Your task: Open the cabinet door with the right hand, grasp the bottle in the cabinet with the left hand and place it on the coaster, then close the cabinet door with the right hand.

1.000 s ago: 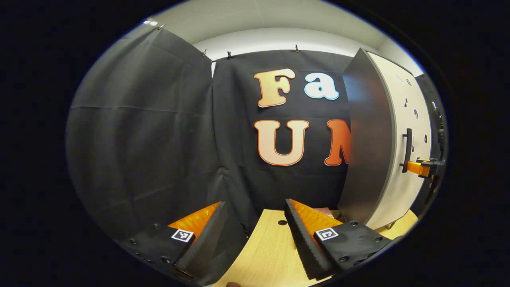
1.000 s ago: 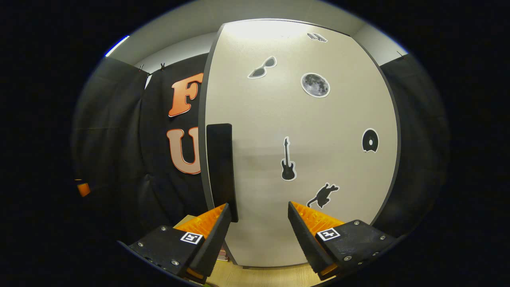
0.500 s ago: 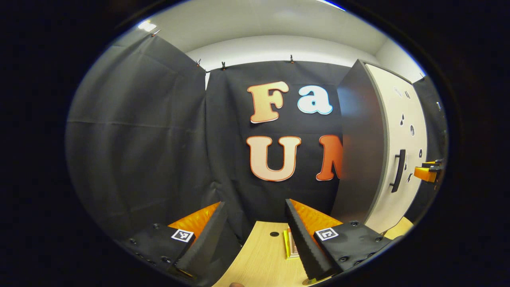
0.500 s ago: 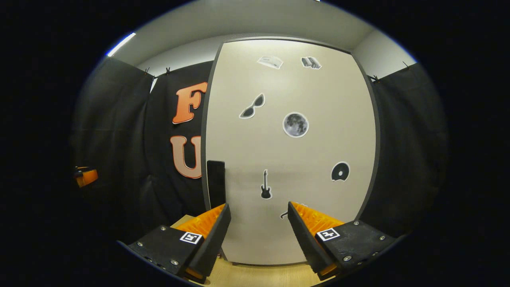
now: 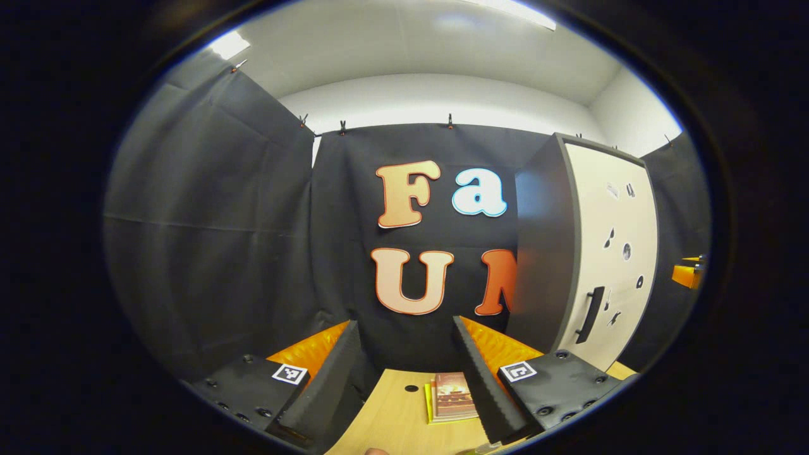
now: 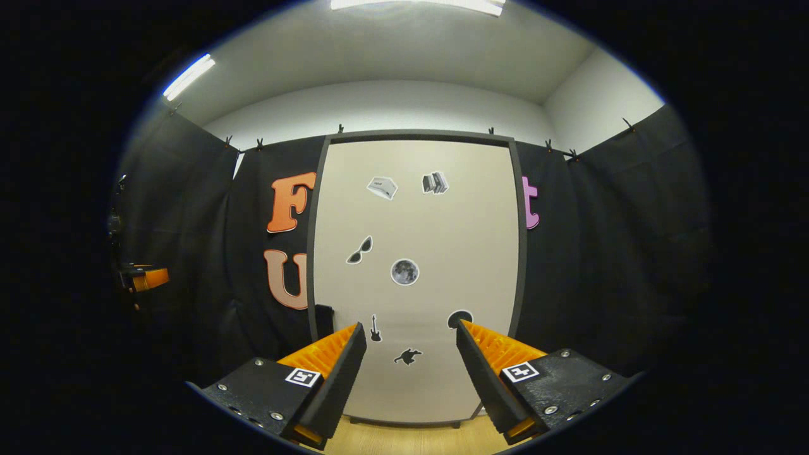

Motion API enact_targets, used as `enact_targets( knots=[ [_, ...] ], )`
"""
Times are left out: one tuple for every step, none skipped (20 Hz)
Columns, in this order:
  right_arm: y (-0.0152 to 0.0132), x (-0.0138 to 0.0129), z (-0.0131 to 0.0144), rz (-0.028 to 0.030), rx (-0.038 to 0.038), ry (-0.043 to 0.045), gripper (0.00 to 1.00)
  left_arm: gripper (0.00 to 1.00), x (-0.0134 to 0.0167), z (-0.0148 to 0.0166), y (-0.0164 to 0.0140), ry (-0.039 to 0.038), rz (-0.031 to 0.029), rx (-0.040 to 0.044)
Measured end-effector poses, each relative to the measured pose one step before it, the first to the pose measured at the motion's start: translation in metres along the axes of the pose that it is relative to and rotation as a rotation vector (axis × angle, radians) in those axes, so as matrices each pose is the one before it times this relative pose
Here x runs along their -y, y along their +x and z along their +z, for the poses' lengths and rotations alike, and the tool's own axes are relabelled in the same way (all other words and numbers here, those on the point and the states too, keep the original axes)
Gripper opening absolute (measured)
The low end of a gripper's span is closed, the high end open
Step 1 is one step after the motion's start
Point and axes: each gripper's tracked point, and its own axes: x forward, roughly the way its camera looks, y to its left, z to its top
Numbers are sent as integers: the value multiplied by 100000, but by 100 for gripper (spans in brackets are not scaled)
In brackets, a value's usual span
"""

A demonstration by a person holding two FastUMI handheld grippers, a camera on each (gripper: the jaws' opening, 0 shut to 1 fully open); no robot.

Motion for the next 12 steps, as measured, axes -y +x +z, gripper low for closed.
enact_targets(
  knots=[
    [-702,317,706,-253,1121,-424,89,94,201,291,933,-757,-686,280],
    [-457,290,424,-687,743,-787,89,95,-99,638,-146,-291,-288,593],
    [-498,425,170,-1028,244,-818,89,96,-250,544,-327,201,186,615],
    [-388,115,264,-497,537,-449,89,96,-364,409,-136,366,-25,435],
    [-586,52,406,-543,553,-88,89,96,-98,377,-254,533,-402,286],
    [-364,-77,159,-209,537,146,89,96,-162,248,-176,368,-161,372],
    [-425,-190,215,-208,532,52,89,95,-111,202,-128,413,-729,192],
    [-294,-174,175,-446,631,-26,89,96,55,165,-145,207,-490,298],
    [-486,-131,86,-510,635,-16,89,96,-67,117,-189,5,-732,527],
    [-12,-461,62,-874,273,32,89,96,-2,-52,-2,65,-935,231],
    [-78,-518,89,-864,98,52,89,96,-59,-17,62,266,-743,107],
    [-232,-223,-37,-681,-16,92,89,95,-252,-40,78,289,-473,26]
  ],
)
